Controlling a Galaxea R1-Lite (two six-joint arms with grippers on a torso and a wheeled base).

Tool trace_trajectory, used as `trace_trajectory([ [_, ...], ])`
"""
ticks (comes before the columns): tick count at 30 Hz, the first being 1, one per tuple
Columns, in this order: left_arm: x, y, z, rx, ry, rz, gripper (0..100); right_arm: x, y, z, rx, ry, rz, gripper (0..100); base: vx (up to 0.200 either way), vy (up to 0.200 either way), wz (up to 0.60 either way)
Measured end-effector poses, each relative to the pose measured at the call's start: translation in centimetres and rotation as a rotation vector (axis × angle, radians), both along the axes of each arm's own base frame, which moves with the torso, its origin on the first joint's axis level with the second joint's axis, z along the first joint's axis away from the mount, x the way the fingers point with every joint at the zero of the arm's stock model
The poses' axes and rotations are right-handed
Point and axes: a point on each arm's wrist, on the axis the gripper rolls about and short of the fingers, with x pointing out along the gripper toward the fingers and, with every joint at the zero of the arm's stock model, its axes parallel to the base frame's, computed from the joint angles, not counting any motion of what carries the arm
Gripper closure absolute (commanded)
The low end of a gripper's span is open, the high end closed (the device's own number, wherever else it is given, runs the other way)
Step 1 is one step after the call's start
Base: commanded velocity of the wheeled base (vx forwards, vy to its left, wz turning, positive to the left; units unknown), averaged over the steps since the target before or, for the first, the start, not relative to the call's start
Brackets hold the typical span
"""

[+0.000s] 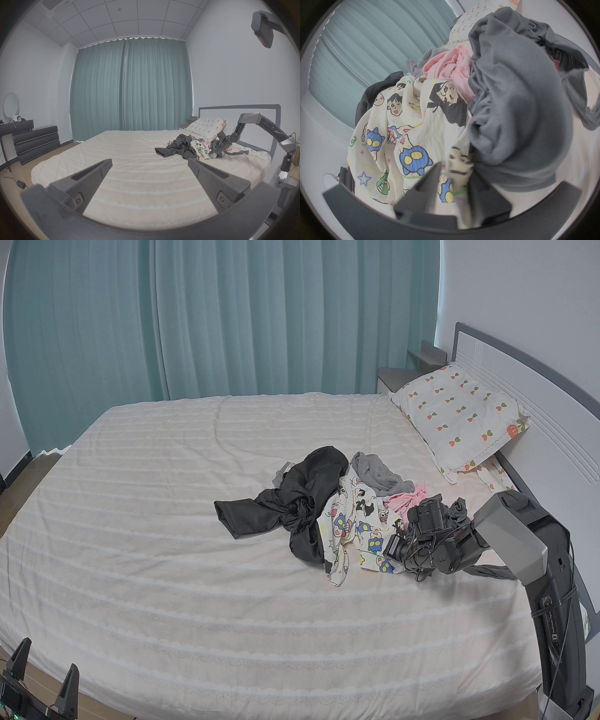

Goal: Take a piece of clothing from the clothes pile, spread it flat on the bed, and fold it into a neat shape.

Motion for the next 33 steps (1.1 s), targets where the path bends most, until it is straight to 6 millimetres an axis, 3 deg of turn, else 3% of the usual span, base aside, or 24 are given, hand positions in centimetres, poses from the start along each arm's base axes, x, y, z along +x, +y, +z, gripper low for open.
trace_trajectory([
  [11,0.0,0.0,0.0,0.0,0.0,0.0,0,-2.8,-1.4,-0.2,-0.016,0.109,0.006,100,0.0,0.0,0.0],
  [19,0.0,0.0,0.0,0.0,0.0,0.0,0,-6.0,-2.4,1.7,0.08,0.145,0.095,100,0.0,0.0,0.0],
  [30,0.0,0.0,0.0,0.0,0.0,0.0,0,-10.7,-2.7,4.0,0.203,-0.087,0.227,100,0.0,0.0,0.0],
  [33,0.0,0.0,0.0,0.0,0.0,0.0,0,-12.8,-2.9,3.9,0.229,-0.105,0.27,100,0.0,0.0,0.0],
])
